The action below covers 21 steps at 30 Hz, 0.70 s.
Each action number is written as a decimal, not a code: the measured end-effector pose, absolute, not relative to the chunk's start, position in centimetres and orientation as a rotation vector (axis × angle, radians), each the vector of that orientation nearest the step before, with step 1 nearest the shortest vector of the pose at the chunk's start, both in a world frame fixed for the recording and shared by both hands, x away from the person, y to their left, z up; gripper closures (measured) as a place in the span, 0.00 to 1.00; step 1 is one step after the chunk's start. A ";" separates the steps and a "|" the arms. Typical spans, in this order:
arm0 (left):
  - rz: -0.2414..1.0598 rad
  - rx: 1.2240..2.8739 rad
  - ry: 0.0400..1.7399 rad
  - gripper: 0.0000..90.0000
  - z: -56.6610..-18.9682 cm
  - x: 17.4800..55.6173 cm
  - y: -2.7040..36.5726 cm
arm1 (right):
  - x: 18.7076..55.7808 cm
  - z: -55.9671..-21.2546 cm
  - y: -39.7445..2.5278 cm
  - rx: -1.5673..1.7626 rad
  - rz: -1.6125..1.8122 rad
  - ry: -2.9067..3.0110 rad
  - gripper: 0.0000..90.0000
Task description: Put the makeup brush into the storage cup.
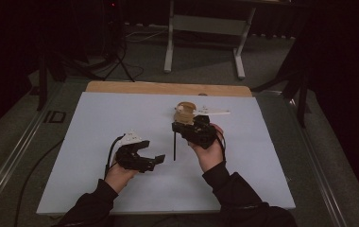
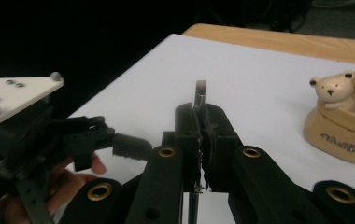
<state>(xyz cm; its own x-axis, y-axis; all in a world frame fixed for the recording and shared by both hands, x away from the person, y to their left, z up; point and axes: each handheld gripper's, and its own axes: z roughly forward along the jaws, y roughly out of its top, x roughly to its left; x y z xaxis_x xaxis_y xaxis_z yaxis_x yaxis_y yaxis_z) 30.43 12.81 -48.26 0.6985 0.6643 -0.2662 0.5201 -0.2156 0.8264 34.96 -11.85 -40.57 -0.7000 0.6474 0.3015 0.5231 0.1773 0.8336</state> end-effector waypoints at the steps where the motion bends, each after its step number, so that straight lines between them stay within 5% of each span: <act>1: 0.193 1.884 0.903 0.07 -48.3 30.4 12.9 | 34.9 -40.4 -12.0 1.144 1.552 2.313 0.95; 21: 0.265 1.927 0.903 0.04 -49.1 29.2 14.5 | 35.0 -38.2 -15.3 0.937 1.516 2.282 0.95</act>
<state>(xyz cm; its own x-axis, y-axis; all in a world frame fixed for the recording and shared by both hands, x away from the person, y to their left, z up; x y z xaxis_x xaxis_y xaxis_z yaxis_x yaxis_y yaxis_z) 29.23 14.48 -49.11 0.7030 0.6875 -0.1820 0.4796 -0.2694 0.8351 35.00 -15.34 -38.24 -0.7636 0.6300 0.1415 0.3745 0.2536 0.8919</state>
